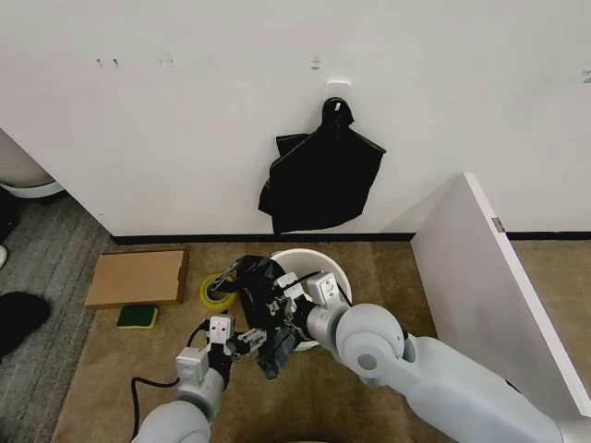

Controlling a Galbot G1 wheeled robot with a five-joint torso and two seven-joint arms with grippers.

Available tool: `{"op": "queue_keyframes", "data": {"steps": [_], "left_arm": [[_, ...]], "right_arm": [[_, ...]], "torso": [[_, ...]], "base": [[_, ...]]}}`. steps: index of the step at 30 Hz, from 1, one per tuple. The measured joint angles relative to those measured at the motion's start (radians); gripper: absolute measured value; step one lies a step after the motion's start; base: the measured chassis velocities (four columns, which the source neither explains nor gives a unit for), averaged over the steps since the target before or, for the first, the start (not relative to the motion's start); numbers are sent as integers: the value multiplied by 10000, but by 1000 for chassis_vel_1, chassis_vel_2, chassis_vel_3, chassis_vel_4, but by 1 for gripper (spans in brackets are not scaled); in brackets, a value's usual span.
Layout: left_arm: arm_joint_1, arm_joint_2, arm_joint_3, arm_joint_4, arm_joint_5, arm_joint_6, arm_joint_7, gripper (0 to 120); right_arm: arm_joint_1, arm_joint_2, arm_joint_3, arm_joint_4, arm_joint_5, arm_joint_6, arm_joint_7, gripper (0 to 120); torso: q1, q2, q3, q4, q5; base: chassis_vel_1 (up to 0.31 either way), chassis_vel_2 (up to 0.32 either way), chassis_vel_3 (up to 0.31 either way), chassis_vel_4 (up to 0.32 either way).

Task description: Place the garbage bag over the trash bin.

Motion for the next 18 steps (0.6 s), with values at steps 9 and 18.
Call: {"op": "queue_keyframes", "data": {"steps": [9, 18], "left_arm": [[-787, -188, 177, 159, -953, 813, -748, 94], [-1354, -480, 253, 513, -1812, 1062, -1171, 94]], "right_arm": [[-1, -39, -6, 58, 34, 0, 41, 0], [-15, -15, -20, 94, 99, 0, 89, 0]], "torso": [[0, 0, -1, 0, 1], [0, 0, -1, 1, 0]], "base": [[0, 0, 0, 0], [0, 0, 0, 0]]}}
